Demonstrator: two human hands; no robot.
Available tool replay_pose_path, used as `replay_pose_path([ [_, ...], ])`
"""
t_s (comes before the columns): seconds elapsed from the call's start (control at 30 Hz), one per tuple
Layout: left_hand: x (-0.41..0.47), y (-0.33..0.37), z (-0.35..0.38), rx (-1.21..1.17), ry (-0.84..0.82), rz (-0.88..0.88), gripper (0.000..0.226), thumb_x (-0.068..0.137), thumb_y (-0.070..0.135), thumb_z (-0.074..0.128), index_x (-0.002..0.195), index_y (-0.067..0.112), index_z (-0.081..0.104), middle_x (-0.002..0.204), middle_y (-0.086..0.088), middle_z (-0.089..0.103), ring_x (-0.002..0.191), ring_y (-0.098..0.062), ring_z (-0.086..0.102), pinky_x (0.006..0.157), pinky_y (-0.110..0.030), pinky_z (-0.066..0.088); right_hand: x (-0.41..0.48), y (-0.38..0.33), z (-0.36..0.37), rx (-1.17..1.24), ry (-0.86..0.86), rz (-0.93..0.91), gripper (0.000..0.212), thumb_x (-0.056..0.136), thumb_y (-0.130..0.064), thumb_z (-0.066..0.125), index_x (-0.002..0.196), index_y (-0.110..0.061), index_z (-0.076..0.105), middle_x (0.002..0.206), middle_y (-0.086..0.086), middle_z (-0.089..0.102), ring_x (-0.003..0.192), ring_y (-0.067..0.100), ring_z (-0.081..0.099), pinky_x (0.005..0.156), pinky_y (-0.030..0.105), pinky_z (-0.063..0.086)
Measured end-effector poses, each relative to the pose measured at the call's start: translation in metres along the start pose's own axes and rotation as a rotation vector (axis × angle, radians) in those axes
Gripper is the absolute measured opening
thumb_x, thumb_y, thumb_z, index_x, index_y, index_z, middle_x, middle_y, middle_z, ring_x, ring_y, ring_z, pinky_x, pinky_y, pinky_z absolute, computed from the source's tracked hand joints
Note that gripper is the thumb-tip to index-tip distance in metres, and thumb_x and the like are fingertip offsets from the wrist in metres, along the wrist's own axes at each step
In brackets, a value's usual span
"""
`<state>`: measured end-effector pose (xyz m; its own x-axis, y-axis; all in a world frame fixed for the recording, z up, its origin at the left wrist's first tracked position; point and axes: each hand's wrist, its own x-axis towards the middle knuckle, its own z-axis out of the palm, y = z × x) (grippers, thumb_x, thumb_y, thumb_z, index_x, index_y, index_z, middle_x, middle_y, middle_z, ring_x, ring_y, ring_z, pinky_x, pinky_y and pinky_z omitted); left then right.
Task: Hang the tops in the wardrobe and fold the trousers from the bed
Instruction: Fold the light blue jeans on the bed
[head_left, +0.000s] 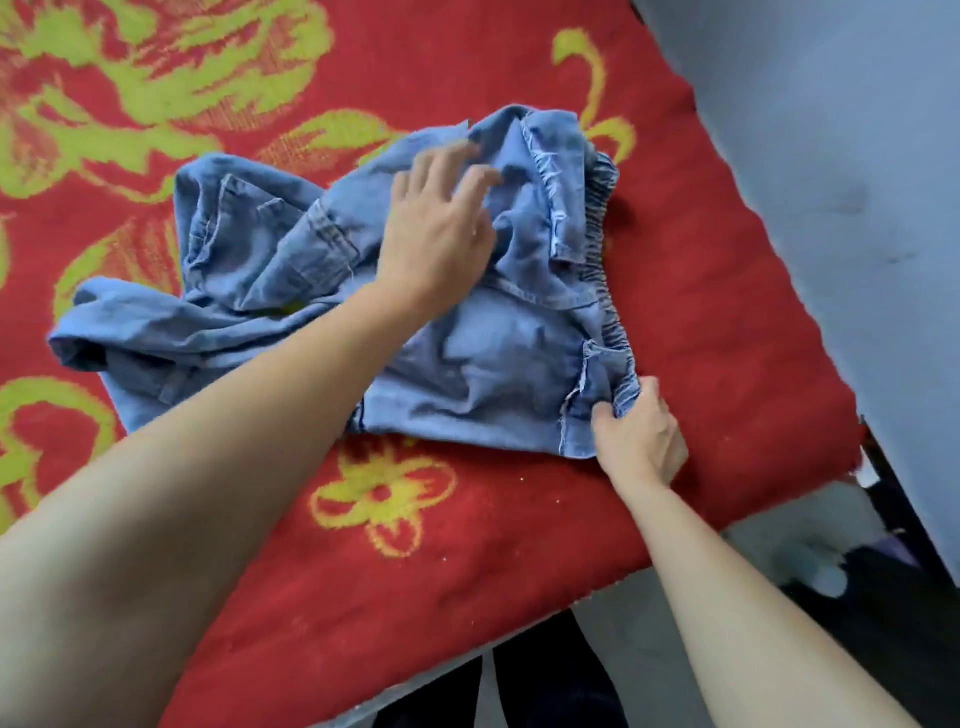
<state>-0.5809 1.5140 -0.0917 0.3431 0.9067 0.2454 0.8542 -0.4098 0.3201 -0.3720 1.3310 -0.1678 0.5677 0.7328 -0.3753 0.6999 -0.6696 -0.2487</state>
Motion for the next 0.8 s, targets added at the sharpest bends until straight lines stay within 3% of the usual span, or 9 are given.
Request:
replay_pose_path([
  [0.07, 0.031, 0.034, 0.025, 0.111, -0.176, 0.206, 0.046, 0.086, 0.018, 0.048, 0.132, 0.012, 0.054, 0.149, -0.017, 0.041, 0.138, -0.035, 0.037, 0.106, -0.050, 0.033, -0.009, 0.016, 0.006, -0.042, -0.038, 0.011, 0.036, 0.079, -0.038, 0.061, 0.107, -0.018, 0.050, 0.103, 0.014, 0.068, 0.090, 0.038, 0.065, 0.067, 0.039, 0.040],
  [0.13, 0.054, 0.058, 0.050, 0.214, -0.363, 0.321, 0.072, 0.085, 0.014, 0.051, 0.152, 0.022, 0.025, 0.163, -0.012, 0.011, 0.149, -0.033, 0.011, 0.115, -0.057, 0.018, -0.010, 0.023, 0.011, -0.087, -0.081, -0.037, 0.042, 0.079, -0.037, 0.062, 0.114, -0.013, 0.053, 0.106, 0.015, 0.067, 0.093, 0.038, 0.065, 0.074, 0.041, 0.046],
  [0.17, 0.062, 0.064, 0.061, 0.252, -0.445, 0.303, 0.089, 0.082, 0.012, 0.056, 0.155, 0.027, 0.008, 0.164, -0.008, -0.003, 0.150, -0.034, 0.005, 0.114, -0.062, 0.017, -0.007, 0.024, 0.013, -0.096, -0.088, -0.063, 0.043, 0.079, -0.036, 0.062, 0.113, -0.012, 0.054, 0.106, 0.015, 0.067, 0.094, 0.038, 0.064, 0.077, 0.042, 0.047],
  [0.23, 0.073, 0.070, 0.079, 0.294, -0.610, 0.183, 0.118, 0.075, 0.012, 0.071, 0.153, 0.034, -0.016, 0.162, -0.004, -0.018, 0.147, -0.039, 0.010, 0.104, -0.063, 0.034, -0.001, 0.024, 0.015, -0.098, -0.085, -0.099, 0.040, 0.079, -0.035, 0.062, 0.110, -0.010, 0.055, 0.103, 0.016, 0.066, 0.095, 0.038, 0.064, 0.079, 0.043, 0.048],
  [0.3, 0.079, 0.071, 0.092, 0.313, -0.745, 0.083, 0.127, 0.073, 0.018, 0.077, 0.150, 0.035, -0.023, 0.163, -0.004, -0.007, 0.143, -0.042, 0.017, 0.095, -0.055, 0.044, 0.000, 0.024, 0.018, -0.111, -0.086, -0.117, 0.043, 0.079, -0.035, 0.063, 0.112, -0.010, 0.054, 0.103, 0.015, 0.066, 0.096, 0.037, 0.064, 0.080, 0.044, 0.048],
  [0.37, 0.082, 0.072, 0.100, 0.361, -0.778, 0.065, 0.128, 0.073, 0.025, 0.080, 0.151, 0.034, -0.021, 0.156, -0.008, 0.021, 0.137, -0.042, 0.025, 0.091, -0.053, 0.047, 0.000, 0.025, 0.019, -0.127, -0.085, -0.134, 0.045, 0.079, -0.036, 0.064, 0.115, -0.011, 0.054, 0.104, 0.014, 0.065, 0.097, 0.035, 0.064, 0.081, 0.043, 0.048],
  [0.43, 0.080, 0.076, 0.103, 0.415, -0.750, 0.080, 0.126, 0.072, 0.027, 0.081, 0.153, 0.033, -0.016, 0.144, -0.011, 0.033, 0.129, -0.040, 0.032, 0.084, -0.051, 0.047, 0.002, 0.027, 0.019, -0.142, -0.096, -0.138, 0.044, 0.080, -0.038, 0.063, 0.114, -0.012, 0.053, 0.105, 0.013, 0.065, 0.099, 0.034, 0.063, 0.082, 0.042, 0.047],
  [0.63, 0.045, 0.076, 0.085, 0.325, -0.656, 0.021, 0.112, 0.074, 0.005, 0.072, 0.155, 0.028, -0.001, 0.133, -0.013, 0.039, 0.115, -0.037, 0.044, 0.077, -0.049, 0.046, 0.005, 0.027, 0.012, -0.167, -0.188, -0.130, 0.045, 0.085, -0.040, 0.062, 0.118, -0.014, 0.048, 0.113, 0.013, 0.063, 0.106, 0.034, 0.062, 0.085, 0.043, 0.047],
  [0.8, -0.007, 0.068, 0.044, 0.057, -0.681, -0.162, 0.076, 0.078, 0.015, 0.063, 0.144, 0.020, 0.026, 0.128, -0.019, 0.044, 0.104, -0.042, 0.055, 0.074, -0.048, 0.048, 0.010, 0.021, -0.006, -0.151, -0.378, -0.046, 0.046, 0.089, -0.038, 0.059, 0.125, -0.013, 0.043, 0.126, 0.016, 0.058, 0.116, 0.038, 0.058, 0.090, 0.044, 0.046],
])
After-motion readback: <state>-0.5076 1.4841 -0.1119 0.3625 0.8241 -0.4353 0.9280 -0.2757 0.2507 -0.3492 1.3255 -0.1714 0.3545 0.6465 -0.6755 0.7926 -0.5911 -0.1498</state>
